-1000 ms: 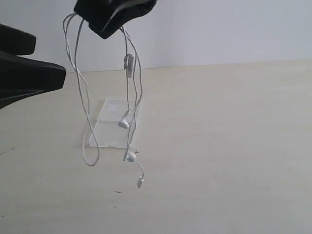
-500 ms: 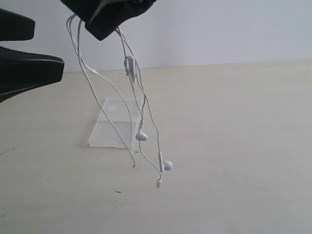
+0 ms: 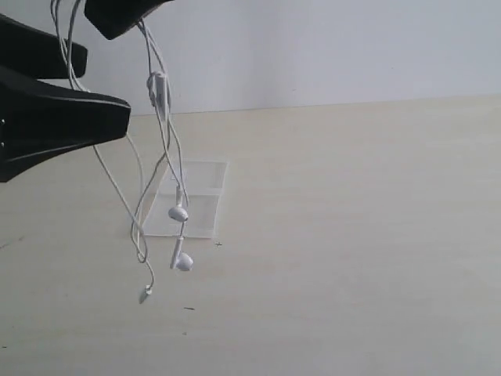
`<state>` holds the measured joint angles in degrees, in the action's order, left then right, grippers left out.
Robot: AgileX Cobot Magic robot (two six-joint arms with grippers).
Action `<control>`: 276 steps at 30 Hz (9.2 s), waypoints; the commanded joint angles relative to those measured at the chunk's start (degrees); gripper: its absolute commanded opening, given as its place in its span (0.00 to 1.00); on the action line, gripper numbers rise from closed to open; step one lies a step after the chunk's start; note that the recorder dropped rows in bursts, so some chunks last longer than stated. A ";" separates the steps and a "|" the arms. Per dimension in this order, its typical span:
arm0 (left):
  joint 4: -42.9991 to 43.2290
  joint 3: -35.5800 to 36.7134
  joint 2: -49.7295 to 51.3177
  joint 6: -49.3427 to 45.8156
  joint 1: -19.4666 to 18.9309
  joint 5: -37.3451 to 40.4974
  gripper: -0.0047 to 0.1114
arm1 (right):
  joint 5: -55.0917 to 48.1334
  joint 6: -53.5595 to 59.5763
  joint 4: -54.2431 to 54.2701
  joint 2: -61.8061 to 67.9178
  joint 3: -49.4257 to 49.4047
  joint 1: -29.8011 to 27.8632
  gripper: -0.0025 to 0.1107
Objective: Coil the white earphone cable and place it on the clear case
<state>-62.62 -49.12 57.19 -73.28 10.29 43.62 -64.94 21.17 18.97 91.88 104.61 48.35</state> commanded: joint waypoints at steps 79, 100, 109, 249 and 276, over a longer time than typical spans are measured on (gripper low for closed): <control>5.89 -0.35 8.76 13.30 6.25 -17.20 0.72 | 15.81 -18.14 2.28 -0.82 0.34 -0.03 0.02; 0.07 -0.35 8.79 10.08 6.25 -19.40 0.64 | 20.16 -18.14 9.08 -0.82 0.34 -0.03 0.02; 0.07 -0.35 8.79 10.32 6.25 -21.51 0.44 | 20.31 -18.14 9.21 -0.82 0.34 -0.03 0.02; 7.72 -0.35 -0.29 7.57 6.25 4.79 0.04 | 19.65 -26.81 -7.45 -2.87 0.34 -0.15 0.02; 40.12 -0.35 -1.80 36.57 6.25 10.01 0.86 | 17.53 -23.67 0.94 -4.38 0.34 -0.03 0.02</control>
<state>-25.34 -49.20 56.46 -40.33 16.64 52.31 -48.65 -2.97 17.80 87.97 104.61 48.35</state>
